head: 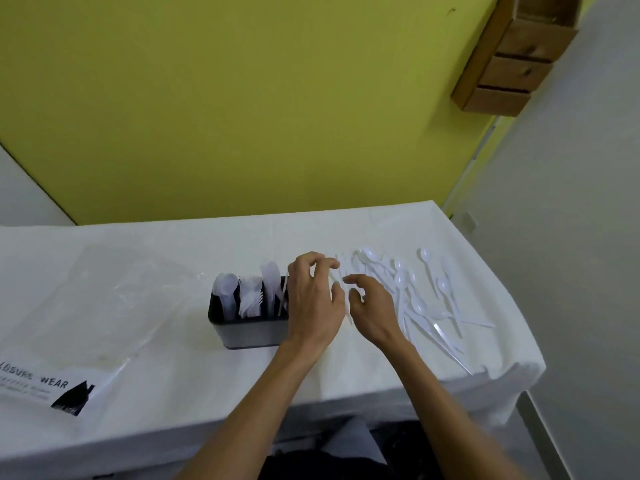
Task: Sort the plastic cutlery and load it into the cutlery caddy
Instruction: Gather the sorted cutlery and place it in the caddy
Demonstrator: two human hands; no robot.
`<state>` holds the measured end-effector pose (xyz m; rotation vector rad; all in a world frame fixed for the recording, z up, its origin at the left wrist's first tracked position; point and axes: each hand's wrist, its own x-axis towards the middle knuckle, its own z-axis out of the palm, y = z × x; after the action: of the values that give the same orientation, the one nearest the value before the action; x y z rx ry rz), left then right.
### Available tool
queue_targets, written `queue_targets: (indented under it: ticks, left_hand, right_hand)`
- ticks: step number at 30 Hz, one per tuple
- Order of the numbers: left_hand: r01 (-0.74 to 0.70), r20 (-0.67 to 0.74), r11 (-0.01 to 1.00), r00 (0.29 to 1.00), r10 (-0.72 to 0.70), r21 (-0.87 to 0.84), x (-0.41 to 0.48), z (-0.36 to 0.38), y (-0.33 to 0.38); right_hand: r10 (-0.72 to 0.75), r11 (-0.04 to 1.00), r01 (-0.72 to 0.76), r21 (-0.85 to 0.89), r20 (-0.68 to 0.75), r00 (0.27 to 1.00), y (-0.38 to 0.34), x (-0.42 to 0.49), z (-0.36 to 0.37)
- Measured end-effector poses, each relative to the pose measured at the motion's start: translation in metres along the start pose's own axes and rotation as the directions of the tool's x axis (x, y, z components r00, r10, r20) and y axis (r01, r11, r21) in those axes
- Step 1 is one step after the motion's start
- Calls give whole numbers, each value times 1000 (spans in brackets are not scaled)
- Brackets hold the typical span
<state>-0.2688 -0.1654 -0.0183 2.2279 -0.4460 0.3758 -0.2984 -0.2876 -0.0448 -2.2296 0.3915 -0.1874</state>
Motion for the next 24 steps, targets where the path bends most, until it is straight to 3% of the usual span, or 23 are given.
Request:
queue_targets:
  ticks: [5, 8, 11, 14, 24]
  left_hand:
    - [101, 289, 987, 955, -62, -124, 1, 44, 10]
    - [249, 494, 961, 855, -161, -117, 0, 67, 7]
    - [449, 630, 890, 716, -301, -84, 0, 86, 7]
    - [568, 677, 821, 626, -387, -55, 2, 98, 6]
    - [739, 700, 666, 531, -478, -105, 23, 131, -1]
  right_hand:
    - [145, 986, -148, -77, -37, 989, 47, -3, -33]
    - [276, 927, -283, -246, -65, 959, 73, -2, -45]
    - [383, 778, -351, -521, -50, 922, 86, 5, -52]
    - [414, 732, -360, -578, -43, 909, 91, 15, -53]
    - [477, 782, -435, -445, -22, 879, 108, 27, -68]
